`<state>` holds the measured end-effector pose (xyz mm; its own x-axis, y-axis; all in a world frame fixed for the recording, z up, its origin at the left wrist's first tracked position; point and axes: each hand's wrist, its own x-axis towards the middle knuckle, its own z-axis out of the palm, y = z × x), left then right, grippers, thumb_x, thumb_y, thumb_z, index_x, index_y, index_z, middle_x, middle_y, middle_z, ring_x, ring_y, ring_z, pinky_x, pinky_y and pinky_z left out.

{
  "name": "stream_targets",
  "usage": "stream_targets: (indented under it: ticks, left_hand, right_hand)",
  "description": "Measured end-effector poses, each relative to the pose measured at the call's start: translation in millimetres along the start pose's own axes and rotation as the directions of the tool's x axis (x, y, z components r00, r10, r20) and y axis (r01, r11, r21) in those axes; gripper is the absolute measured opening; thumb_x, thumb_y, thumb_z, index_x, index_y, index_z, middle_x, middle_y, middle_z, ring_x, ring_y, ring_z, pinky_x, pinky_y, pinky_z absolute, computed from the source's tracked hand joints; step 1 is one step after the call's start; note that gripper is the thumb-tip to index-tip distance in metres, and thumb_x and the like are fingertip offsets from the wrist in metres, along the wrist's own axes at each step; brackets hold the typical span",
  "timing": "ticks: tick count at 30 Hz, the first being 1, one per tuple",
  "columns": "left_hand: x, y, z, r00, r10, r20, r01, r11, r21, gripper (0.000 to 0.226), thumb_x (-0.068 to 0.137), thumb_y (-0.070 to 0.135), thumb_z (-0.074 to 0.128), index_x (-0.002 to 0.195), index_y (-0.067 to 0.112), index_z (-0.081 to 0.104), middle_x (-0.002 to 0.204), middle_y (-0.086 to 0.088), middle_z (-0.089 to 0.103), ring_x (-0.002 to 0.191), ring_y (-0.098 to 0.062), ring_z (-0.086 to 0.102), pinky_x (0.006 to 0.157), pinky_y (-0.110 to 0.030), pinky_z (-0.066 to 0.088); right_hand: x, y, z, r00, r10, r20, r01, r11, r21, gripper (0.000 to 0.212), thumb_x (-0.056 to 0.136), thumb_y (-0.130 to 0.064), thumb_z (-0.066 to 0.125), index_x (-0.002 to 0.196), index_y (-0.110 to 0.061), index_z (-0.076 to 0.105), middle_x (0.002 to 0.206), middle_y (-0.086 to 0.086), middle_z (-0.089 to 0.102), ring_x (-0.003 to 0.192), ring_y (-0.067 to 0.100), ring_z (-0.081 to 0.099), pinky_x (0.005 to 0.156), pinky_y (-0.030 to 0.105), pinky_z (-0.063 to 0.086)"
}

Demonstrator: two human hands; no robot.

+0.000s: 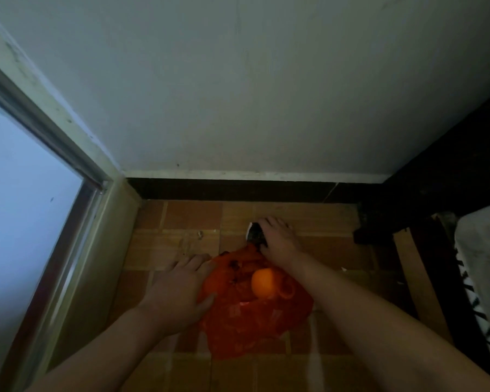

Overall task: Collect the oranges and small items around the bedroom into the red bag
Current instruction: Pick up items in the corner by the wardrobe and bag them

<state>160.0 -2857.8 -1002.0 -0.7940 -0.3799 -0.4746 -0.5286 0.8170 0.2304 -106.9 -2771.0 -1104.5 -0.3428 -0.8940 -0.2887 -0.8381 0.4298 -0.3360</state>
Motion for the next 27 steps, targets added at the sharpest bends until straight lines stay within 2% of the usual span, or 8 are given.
stream_targets:
  ticks: [5,12,15,18,22,25,27]
  left_hand:
    - [-2,-6,0,1.000,0.007,-0.014,-0.007,1.000,-0.003,0.083,0.083,0.072,0.020,0.159,0.037,0.028,0.164,0.009,0.029,0.151,-0.013,0.027,0.122,-0.042,0.031]
    - [-3,-6,-4,1.000,0.006,-0.026,-0.006,1.000,0.000,0.086,0.080,0.071,0.019,0.157,0.035,0.030,0.161,0.008,0.031,0.149,-0.013,0.029,0.118,-0.040,0.034]
    - [-3,-6,-3,1.000,0.004,-0.024,-0.004,1.000,0.003,0.085,0.082,0.071,0.022,0.158,0.033,0.031,0.162,0.007,0.031,0.148,-0.015,0.031,0.117,-0.040,0.034]
    - [0,-7,-1,1.000,0.013,-0.024,-0.013,1.000,0.007,0.071,0.095,0.062,0.041,0.158,0.032,0.031,0.163,0.006,0.030,0.149,-0.016,0.030,0.119,-0.039,0.032]
    - [2,-4,3,0.998,0.029,-0.047,-0.028,1.000,0.007,0.065,0.096,0.059,0.047,0.155,0.033,0.036,0.160,0.008,0.032,0.146,-0.015,0.031,0.116,-0.038,0.035]
    - [0,-1,3,0.998,0.038,-0.044,-0.037,0.999,0.016,0.067,0.095,0.059,0.048,0.155,0.034,0.035,0.161,0.008,0.032,0.146,-0.015,0.032,0.116,-0.039,0.036]
    - [-4,0,2,0.998,0.025,-0.050,-0.023,0.999,0.026,0.070,0.093,0.060,0.048,0.157,0.035,0.031,0.161,0.008,0.031,0.146,-0.016,0.033,0.115,-0.040,0.036]
  right_hand:
    - [-36,-24,-24,0.973,0.057,-0.225,-0.004,0.974,0.226,0.066,0.088,-0.025,0.072,0.146,-0.031,0.043,0.139,-0.005,0.051,0.131,0.020,0.046,0.113,0.044,0.037]
    - [-112,-42,-51,0.918,0.028,-0.396,0.064,0.974,0.217,0.061,0.088,-0.028,0.075,0.143,-0.030,0.049,0.139,-0.010,0.054,0.130,0.011,0.047,0.108,0.030,0.031]
    - [-128,-50,-48,0.924,-0.032,-0.381,0.130,0.964,0.232,0.059,0.088,-0.029,0.074,0.142,-0.029,0.050,0.139,-0.010,0.054,0.131,0.010,0.047,0.109,0.032,0.033]
    - [-130,-58,-30,0.955,-0.101,-0.278,0.151,0.975,0.163,0.057,0.089,-0.034,0.070,0.142,-0.030,0.049,0.141,-0.011,0.053,0.133,0.010,0.045,0.112,0.038,0.038]
    - [-127,-58,-8,0.984,-0.120,-0.133,0.135,0.985,0.111,0.058,0.093,-0.036,0.065,0.147,-0.030,0.045,0.148,-0.011,0.047,0.138,0.012,0.041,0.113,0.039,0.034]
    - [-132,-53,-1,0.980,-0.132,-0.147,0.143,0.987,0.069,0.056,0.091,-0.040,0.066,0.143,-0.029,0.050,0.148,-0.009,0.047,0.139,0.013,0.040,0.113,0.040,0.034]
    - [-136,-46,-2,0.975,-0.075,-0.211,0.088,0.995,0.055,0.054,0.088,-0.039,0.069,0.139,-0.030,0.054,0.147,-0.007,0.047,0.139,0.015,0.038,0.112,0.039,0.031]
